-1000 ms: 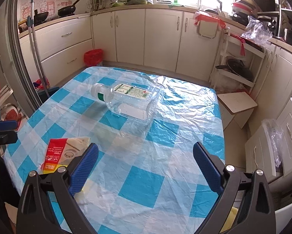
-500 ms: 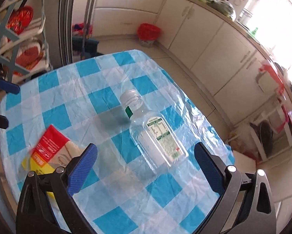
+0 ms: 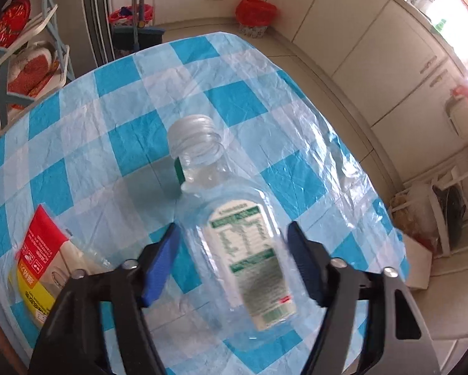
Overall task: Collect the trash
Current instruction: 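Move the right gripper to the clear plastic bottle and close on it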
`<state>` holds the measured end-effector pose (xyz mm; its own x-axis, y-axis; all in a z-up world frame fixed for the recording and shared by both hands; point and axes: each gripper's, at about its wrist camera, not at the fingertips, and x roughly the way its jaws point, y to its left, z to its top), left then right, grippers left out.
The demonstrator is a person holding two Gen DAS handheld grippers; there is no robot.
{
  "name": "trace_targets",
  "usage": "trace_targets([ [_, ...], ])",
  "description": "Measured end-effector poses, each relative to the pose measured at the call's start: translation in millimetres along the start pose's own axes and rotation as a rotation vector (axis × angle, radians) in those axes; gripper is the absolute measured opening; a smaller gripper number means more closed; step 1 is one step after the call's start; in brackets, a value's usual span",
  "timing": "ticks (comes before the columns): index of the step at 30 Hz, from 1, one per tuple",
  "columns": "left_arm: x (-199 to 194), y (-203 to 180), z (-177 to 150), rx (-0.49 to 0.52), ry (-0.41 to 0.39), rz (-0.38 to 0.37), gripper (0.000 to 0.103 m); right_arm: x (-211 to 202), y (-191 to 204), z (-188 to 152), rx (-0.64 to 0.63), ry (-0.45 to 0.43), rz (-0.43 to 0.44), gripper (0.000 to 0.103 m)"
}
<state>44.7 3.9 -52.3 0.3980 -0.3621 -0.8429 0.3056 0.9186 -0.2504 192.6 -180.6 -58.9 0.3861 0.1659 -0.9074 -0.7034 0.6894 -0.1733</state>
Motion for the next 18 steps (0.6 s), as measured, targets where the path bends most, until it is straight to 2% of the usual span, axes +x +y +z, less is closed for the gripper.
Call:
trace_targets([
  [3,10,3,3,-0.022,0.020,-0.004,0.085,-14,-9,-25,0.141,-0.026,0.014,0.062],
  [7,29,6,14,-0.050,0.024,0.032,0.085,-43,-9,-82,0.333,-0.076,0.033,0.062],
  [12,58,-1,21,-0.053,0.031,0.067,0.086,-75,17,-150,0.489,-0.113,0.017,0.062],
  [14,62,-11,20,-0.014,0.007,0.098,0.085,-85,27,-167,0.547,-0.139,0.012,0.062],
  [15,63,-16,19,0.006,-0.004,0.107,0.083,-88,30,-172,0.561,-0.145,0.007,0.062],
  [17,64,-24,17,0.040,-0.025,0.125,0.068,-91,43,-172,0.563,-0.153,0.006,0.062],
  [18,65,-26,17,0.052,-0.030,0.125,0.054,-92,50,-170,0.554,-0.158,0.009,0.062],
])
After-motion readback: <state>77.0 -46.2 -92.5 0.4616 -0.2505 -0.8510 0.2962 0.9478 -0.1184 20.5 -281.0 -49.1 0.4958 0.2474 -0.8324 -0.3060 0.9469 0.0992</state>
